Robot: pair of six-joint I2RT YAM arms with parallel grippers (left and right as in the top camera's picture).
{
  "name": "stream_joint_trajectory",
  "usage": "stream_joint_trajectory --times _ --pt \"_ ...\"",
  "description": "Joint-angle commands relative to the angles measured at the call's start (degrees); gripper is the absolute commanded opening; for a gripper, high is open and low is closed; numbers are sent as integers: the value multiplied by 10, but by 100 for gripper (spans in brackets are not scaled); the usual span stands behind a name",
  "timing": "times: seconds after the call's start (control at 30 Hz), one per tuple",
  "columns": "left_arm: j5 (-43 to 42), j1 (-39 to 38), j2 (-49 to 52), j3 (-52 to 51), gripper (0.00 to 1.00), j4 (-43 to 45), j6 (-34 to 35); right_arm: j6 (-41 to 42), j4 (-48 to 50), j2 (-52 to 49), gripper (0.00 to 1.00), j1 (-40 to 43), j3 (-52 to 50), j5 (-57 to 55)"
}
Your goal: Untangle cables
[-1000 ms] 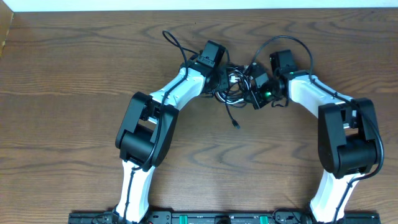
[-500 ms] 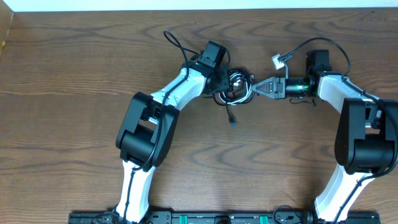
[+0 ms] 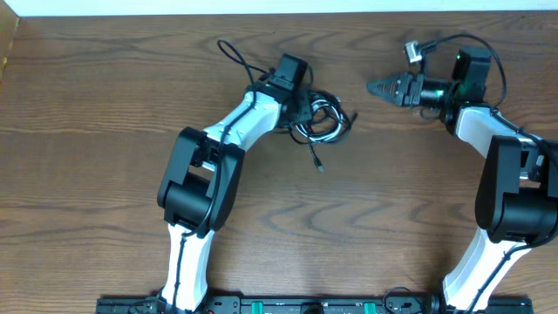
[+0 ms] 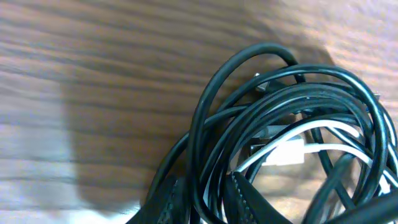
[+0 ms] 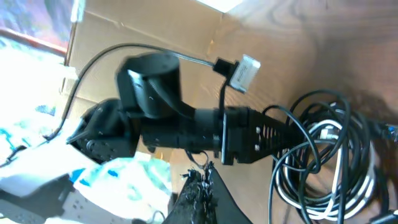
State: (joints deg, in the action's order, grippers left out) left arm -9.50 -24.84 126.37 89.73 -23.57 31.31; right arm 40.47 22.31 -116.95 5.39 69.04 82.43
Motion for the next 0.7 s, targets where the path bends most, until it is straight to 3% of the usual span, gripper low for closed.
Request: stream_joint_trajectory --times 0.0,0.07,0.13,0.17,0.27,0.5,0.67 --pt "31 20 22 -14 27 -12 1 105 54 3 1 -2 4 -4" --pt "29 21 22 -14 27 -15 1 93 55 3 2 -6 4 -2" --pt "28 20 22 -14 27 -14 0 44 44 3 20 -16 3 2" --pt "28 20 22 -14 27 -14 1 7 26 3 38 -28 2 2" --pt "28 20 22 -14 27 -14 1 -65 -38 3 56 -52 2 -27" --pt "28 20 22 -14 27 -16 1 -1 -179 3 60 -103 2 -182" --pt "28 20 22 -14 27 -16 1 -118 -166 3 65 -105 2 -217"
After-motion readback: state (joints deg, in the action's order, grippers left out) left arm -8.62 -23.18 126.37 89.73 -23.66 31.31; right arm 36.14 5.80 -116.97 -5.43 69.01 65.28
